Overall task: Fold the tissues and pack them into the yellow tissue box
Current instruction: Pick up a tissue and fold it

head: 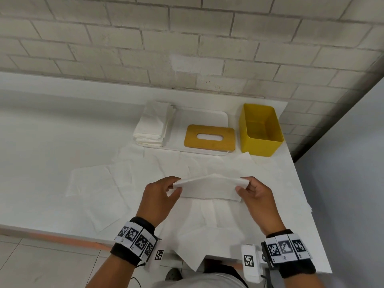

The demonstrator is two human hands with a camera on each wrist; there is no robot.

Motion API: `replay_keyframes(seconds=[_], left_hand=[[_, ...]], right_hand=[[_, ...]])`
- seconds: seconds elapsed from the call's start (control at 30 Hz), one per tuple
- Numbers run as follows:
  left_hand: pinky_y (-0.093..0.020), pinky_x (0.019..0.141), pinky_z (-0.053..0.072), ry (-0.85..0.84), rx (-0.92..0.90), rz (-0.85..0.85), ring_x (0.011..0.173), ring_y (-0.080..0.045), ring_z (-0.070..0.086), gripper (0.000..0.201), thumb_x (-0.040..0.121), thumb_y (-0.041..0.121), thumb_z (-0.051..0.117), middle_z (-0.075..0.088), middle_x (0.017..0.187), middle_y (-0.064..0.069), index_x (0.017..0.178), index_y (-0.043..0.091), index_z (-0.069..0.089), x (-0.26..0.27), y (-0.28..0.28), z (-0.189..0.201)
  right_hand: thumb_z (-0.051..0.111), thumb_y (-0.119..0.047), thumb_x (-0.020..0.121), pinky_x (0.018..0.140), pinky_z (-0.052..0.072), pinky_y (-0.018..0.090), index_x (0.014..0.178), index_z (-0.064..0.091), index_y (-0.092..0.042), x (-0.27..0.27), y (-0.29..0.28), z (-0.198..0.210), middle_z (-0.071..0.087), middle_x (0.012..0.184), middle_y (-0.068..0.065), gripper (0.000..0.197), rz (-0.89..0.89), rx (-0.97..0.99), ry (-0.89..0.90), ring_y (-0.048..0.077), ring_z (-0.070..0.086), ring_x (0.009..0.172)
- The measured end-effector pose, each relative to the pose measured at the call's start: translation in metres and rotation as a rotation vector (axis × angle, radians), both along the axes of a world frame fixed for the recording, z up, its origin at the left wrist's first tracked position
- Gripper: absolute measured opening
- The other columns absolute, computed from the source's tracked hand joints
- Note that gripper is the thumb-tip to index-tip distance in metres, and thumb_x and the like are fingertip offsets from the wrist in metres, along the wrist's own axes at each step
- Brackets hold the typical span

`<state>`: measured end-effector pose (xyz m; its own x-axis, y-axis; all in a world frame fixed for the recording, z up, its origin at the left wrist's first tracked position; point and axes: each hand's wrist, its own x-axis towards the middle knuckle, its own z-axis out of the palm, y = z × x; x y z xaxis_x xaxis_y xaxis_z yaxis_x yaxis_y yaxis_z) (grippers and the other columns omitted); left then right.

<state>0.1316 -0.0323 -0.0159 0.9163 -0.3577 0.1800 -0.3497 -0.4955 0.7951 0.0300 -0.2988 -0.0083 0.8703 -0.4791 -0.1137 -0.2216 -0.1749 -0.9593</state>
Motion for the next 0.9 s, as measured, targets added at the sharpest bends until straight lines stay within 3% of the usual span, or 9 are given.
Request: replay_keyframes(seconds=[0.1, 0.27, 0.43, 0.53, 0.6, 0.67, 0.77, 0.9], left_hand=[[-0.007, 0.084, 0.051, 0.031, 0.008, -0.021, 0.092, 0.012, 0.065, 0.024, 0.086, 0.016, 0.082, 0.07, 0.095, 0.027, 0.107, 0.025, 0.076, -0.003, -0.001, -0.005], [-0.007, 0.081, 0.049, 0.019, 0.046, -0.055, 0.094, 0.005, 0.066, 0.023, 0.088, 0.019, 0.079, 0.073, 0.101, 0.026, 0.108, 0.031, 0.075, 0.0, -0.015, -0.004], [-0.017, 0.071, 0.052, 0.048, 0.127, -0.058, 0.078, 0.0, 0.066, 0.009, 0.092, 0.025, 0.075, 0.073, 0.085, 0.019, 0.096, 0.032, 0.074, 0.003, -0.023, -0.009], [-0.019, 0.067, 0.049, 0.136, 0.115, -0.037, 0.07, -0.002, 0.064, 0.007, 0.091, 0.026, 0.076, 0.073, 0.078, 0.015, 0.091, 0.032, 0.075, 0.005, -0.024, -0.009], [-0.022, 0.066, 0.048, 0.245, 0.054, -0.005, 0.061, -0.004, 0.061, 0.005, 0.089, 0.03, 0.078, 0.071, 0.071, 0.012, 0.094, 0.03, 0.076, 0.008, -0.025, -0.002], [-0.03, 0.077, 0.055, 0.467, -0.169, 0.019, 0.078, -0.015, 0.074, 0.016, 0.089, 0.03, 0.079, 0.078, 0.085, 0.006, 0.105, 0.025, 0.077, 0.012, -0.028, 0.01], [-0.044, 0.09, 0.06, 0.777, -0.5, -0.017, 0.105, -0.033, 0.074, 0.023, 0.093, 0.013, 0.072, 0.078, 0.112, -0.015, 0.115, 0.011, 0.076, 0.012, -0.045, 0.034], [-0.05, 0.097, 0.057, 0.788, -0.466, -0.06, 0.108, -0.035, 0.073, 0.024, 0.092, 0.012, 0.073, 0.076, 0.115, -0.018, 0.115, 0.008, 0.076, 0.017, -0.064, 0.046]], right_hand=[[0.07, -0.006, 0.091, 0.089, 0.056, 0.045, 0.098, 0.072, -0.027, -0.003, -0.004, -0.006, 0.077, 0.095, -0.002, 0.022, 0.002, 0.014, 0.045, 0.025, 0.072, 0.095], [0.07, -0.006, 0.092, 0.095, 0.056, 0.041, 0.102, 0.073, -0.027, -0.004, -0.009, -0.01, 0.078, 0.099, -0.003, 0.023, 0.046, 0.037, 0.062, 0.018, 0.073, 0.098], [0.074, -0.019, 0.09, 0.086, 0.058, 0.039, 0.097, 0.075, -0.024, -0.001, -0.011, -0.012, 0.078, 0.09, -0.004, 0.009, 0.155, -0.062, 0.152, 0.016, 0.073, 0.087], [0.075, -0.042, 0.082, 0.082, 0.056, 0.037, 0.102, 0.075, -0.022, -0.001, -0.017, -0.016, 0.074, 0.088, 0.01, 0.028, 0.18, -0.054, 0.198, 0.027, 0.07, 0.085], [0.076, -0.03, 0.088, 0.089, 0.056, 0.037, 0.103, 0.078, -0.022, -0.001, -0.023, -0.008, 0.077, 0.095, 0.01, 0.017, 0.154, 0.021, 0.143, 0.025, 0.073, 0.093], [0.07, -0.009, 0.093, 0.096, 0.055, 0.037, 0.109, 0.078, -0.017, -0.003, -0.032, 0.007, 0.079, 0.105, 0.003, 0.019, 0.132, 0.184, 0.065, 0.019, 0.074, 0.103], [0.064, -0.003, 0.095, 0.101, 0.051, 0.042, 0.121, 0.072, -0.01, -0.003, -0.048, 0.031, 0.075, 0.117, 0.009, 0.028, 0.167, 0.412, 0.01, 0.027, 0.07, 0.113], [0.063, -0.003, 0.095, 0.104, 0.05, 0.046, 0.129, 0.066, -0.01, 0.005, -0.062, 0.045, 0.072, 0.123, 0.013, 0.035, 0.216, 0.56, 0.066, 0.029, 0.068, 0.117]])
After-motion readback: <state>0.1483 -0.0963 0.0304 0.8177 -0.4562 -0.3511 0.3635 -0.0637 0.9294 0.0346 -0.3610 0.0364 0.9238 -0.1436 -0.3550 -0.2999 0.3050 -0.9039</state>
